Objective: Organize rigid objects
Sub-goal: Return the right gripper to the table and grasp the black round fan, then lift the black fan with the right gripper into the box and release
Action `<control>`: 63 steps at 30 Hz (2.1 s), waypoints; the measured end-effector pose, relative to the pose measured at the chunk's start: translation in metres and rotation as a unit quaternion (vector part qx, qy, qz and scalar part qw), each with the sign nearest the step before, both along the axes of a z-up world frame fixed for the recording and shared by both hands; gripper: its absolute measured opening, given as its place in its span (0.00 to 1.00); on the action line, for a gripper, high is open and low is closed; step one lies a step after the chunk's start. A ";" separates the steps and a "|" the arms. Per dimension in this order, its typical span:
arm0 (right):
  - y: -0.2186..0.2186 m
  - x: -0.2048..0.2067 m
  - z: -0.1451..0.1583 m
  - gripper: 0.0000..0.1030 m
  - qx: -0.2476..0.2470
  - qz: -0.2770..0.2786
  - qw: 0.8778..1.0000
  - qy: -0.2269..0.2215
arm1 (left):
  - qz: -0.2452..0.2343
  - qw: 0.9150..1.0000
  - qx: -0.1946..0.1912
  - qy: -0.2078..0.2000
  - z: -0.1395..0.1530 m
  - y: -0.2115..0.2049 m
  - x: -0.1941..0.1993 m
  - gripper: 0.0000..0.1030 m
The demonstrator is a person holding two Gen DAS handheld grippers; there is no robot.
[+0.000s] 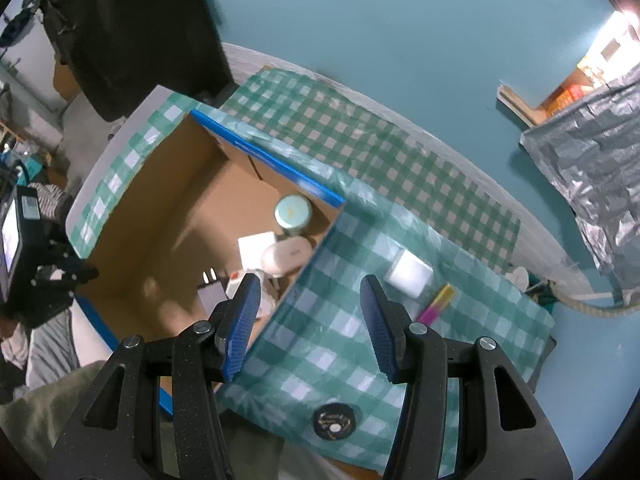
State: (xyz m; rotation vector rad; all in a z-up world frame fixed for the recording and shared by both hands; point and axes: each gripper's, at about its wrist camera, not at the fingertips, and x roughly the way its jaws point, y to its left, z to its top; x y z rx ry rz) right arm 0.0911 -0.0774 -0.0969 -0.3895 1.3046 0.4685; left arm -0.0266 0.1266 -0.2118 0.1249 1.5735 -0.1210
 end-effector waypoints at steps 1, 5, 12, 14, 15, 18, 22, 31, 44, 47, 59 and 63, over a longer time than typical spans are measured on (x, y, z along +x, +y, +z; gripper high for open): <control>-0.003 -0.002 0.000 0.50 0.000 -0.003 1.000 0.000 | -0.001 1.000 0.000 0.000 0.000 0.000 0.000 0.08; -0.027 -0.011 -0.007 0.51 0.002 -0.034 0.999 0.013 | -0.001 1.000 -0.001 -0.002 0.001 0.000 -0.001 0.08; -0.085 -0.029 -0.043 0.51 -0.005 -0.122 0.991 0.063 | -0.006 1.000 -0.003 -0.003 0.002 0.001 -0.002 0.08; -0.101 -0.036 -0.054 0.54 -0.007 -0.150 0.986 0.074 | -0.009 1.000 -0.003 -0.003 0.002 0.001 -0.002 0.08; -0.110 -0.040 -0.061 0.56 -0.003 -0.163 0.983 0.085 | -0.010 1.000 -0.003 -0.003 0.002 0.001 -0.002 0.08; -0.127 -0.051 -0.076 0.59 0.002 -0.195 0.975 0.103 | -0.013 1.000 -0.003 -0.002 0.001 0.001 -0.002 0.08; -0.140 -0.065 -0.098 0.61 0.002 -0.220 0.968 0.121 | -0.022 1.000 -0.003 0.000 0.002 0.000 -0.002 0.08; -0.147 -0.092 -0.159 0.61 -0.012 -0.247 0.956 0.158 | -0.035 0.999 -0.004 0.001 0.003 0.001 -0.003 0.08; -0.135 -0.100 -0.178 0.64 -0.045 -0.257 0.953 0.151 | -0.050 0.999 -0.006 0.000 0.004 0.002 -0.001 0.08; -0.128 -0.100 -0.177 0.64 -0.053 -0.260 0.954 0.142 | -0.050 0.999 -0.008 -0.002 0.005 0.003 0.001 0.08; -0.133 -0.107 -0.205 0.64 -0.053 -0.277 0.945 0.168 | -0.056 0.998 -0.011 -0.003 0.006 0.002 0.000 0.08; -0.138 -0.112 -0.211 0.60 -0.044 -0.281 0.943 0.171 | -0.055 0.998 -0.011 -0.002 0.005 0.003 0.000 0.08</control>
